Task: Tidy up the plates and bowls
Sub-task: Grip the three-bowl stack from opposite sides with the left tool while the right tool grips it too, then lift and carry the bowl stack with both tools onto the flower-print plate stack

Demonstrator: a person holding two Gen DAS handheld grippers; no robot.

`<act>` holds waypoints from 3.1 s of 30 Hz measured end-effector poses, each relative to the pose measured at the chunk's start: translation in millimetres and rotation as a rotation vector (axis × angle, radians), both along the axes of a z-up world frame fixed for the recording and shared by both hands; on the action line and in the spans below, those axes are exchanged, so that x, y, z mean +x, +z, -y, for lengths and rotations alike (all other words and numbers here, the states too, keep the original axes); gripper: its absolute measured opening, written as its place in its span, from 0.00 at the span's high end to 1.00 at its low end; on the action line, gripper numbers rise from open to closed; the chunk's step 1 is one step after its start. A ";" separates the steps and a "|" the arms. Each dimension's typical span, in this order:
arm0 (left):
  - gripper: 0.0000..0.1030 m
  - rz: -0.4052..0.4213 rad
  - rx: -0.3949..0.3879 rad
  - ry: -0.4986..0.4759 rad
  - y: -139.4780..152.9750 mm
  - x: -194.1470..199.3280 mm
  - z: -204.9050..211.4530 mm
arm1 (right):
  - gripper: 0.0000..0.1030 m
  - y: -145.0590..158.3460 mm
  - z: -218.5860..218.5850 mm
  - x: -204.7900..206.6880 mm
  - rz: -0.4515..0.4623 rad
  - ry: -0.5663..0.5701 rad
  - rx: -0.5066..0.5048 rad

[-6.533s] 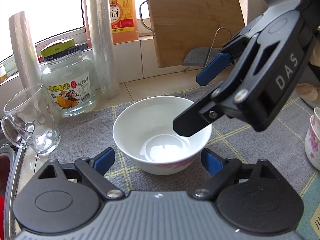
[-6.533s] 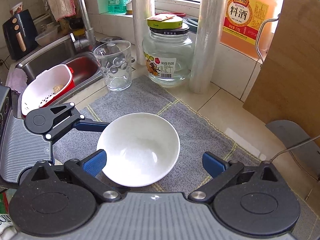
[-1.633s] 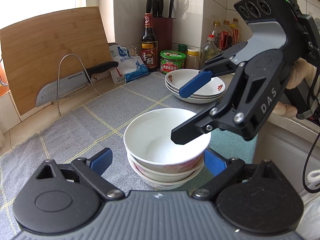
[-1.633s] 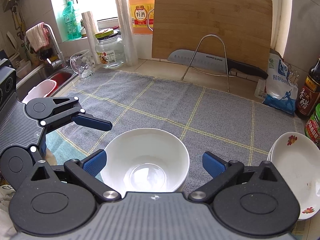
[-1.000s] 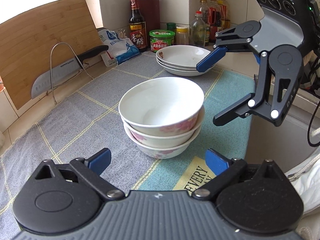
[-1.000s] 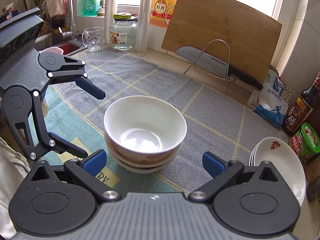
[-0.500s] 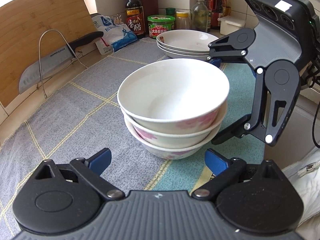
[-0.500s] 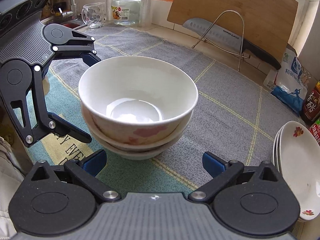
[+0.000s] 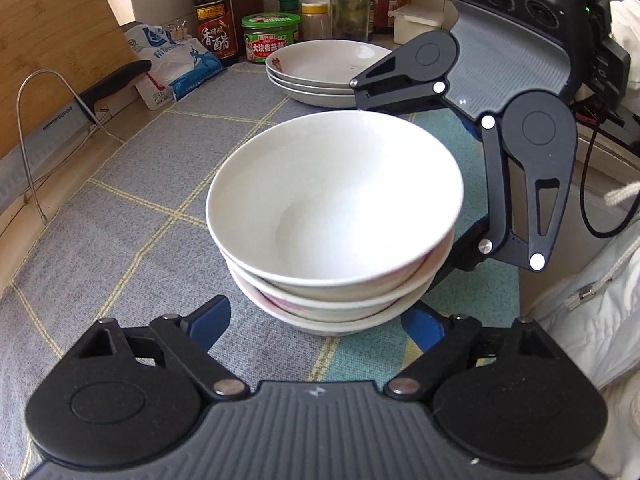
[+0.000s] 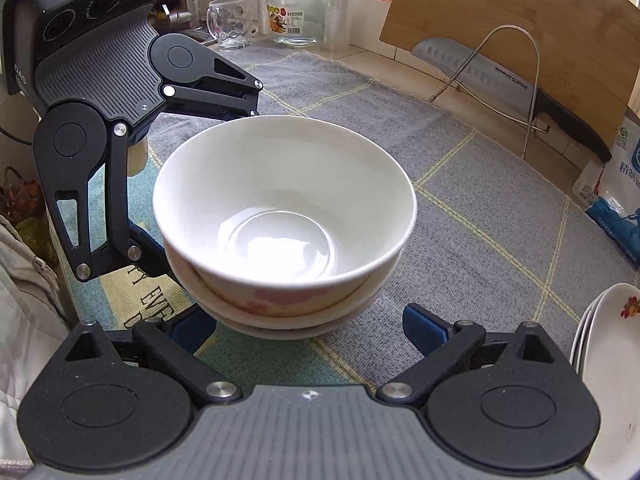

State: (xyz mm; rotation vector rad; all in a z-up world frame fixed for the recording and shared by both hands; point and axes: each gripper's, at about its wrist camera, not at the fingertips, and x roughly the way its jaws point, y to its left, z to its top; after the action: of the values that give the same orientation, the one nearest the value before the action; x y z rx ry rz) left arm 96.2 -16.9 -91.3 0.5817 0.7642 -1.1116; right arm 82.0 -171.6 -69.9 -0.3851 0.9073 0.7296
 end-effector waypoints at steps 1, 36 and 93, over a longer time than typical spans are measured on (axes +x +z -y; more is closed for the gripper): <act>0.13 0.000 0.003 -0.018 0.1 0.8 1.3 | 0.04 0.5 -0.4 1.0 -0.005 0.011 0.003; 0.18 -0.072 -0.010 -0.214 1.0 21.9 3.4 | 0.11 0.6 -6.9 17.7 -0.087 0.129 0.024; 0.19 0.103 -0.016 -0.175 28.9 75.8 252.3 | 0.12 30.6 244.5 73.9 0.036 0.028 -0.065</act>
State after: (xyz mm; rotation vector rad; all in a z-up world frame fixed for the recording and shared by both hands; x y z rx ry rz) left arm 172.0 -269.2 -62.4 0.6964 0.6236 -1.2376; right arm 155.9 -416.1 -39.4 -0.4681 0.8944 0.7182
